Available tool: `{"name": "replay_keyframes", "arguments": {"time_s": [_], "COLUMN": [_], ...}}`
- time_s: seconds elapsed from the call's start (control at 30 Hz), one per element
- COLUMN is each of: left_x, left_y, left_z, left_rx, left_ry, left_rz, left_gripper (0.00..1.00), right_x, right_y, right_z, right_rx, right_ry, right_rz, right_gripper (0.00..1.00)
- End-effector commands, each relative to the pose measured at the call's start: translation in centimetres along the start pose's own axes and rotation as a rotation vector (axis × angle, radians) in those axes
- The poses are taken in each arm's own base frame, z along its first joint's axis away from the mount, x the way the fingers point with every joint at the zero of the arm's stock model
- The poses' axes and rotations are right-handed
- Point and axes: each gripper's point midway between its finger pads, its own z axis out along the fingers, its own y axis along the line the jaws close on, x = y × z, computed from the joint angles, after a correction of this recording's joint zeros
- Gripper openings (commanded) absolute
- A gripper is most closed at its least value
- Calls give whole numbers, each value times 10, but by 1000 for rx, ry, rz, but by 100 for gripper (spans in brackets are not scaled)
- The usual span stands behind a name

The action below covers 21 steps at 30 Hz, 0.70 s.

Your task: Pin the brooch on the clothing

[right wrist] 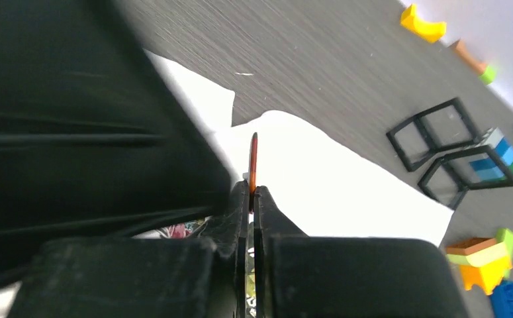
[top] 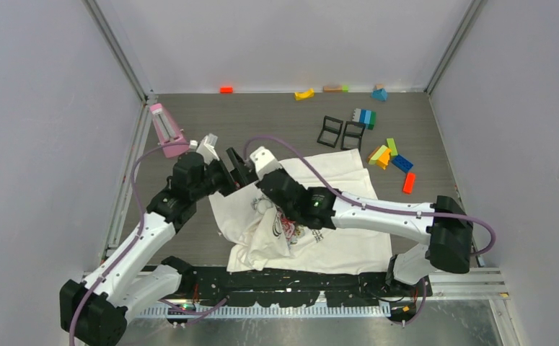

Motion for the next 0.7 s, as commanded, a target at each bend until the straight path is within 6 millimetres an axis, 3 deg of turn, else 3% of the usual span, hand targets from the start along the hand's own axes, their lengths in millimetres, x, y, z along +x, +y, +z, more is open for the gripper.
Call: {"name": "replay_keyframes", "arguments": {"time_s": [0.0,0.1,0.17,0.3,0.33,0.5,0.67], "left_x": [-22,-26,-21,2,10,34,54], "left_y": [-11,-18,-33,-63,-67,-77,-88], "left_z": [-31,-45,-51,-61,-63,-65,-67], "left_rx": [-28,-2,64,225,266,417,594], "left_ry": [-125,-166,-129,58,107,254,365], "left_rz": [164,269,374,586,614,654,623], "left_gripper": [94,97,97,97,97,99,96], "right_x": [-28,-34,-40,-51,-54,-60,-54], "right_y": [-32,-32,-34,-40,-32,-13,-2], "right_z": [-8,-18,-29,-56,-68,-108,-122], "right_rx": [-75,-305,-462,-707,-799,-1082,-1216], "right_ry": [-88,-89,-92,-94,-91,-53,21], "right_rz": [283,437,512,583,580,552,541], "right_gripper": [1,1,1,1,1,1,1]}}
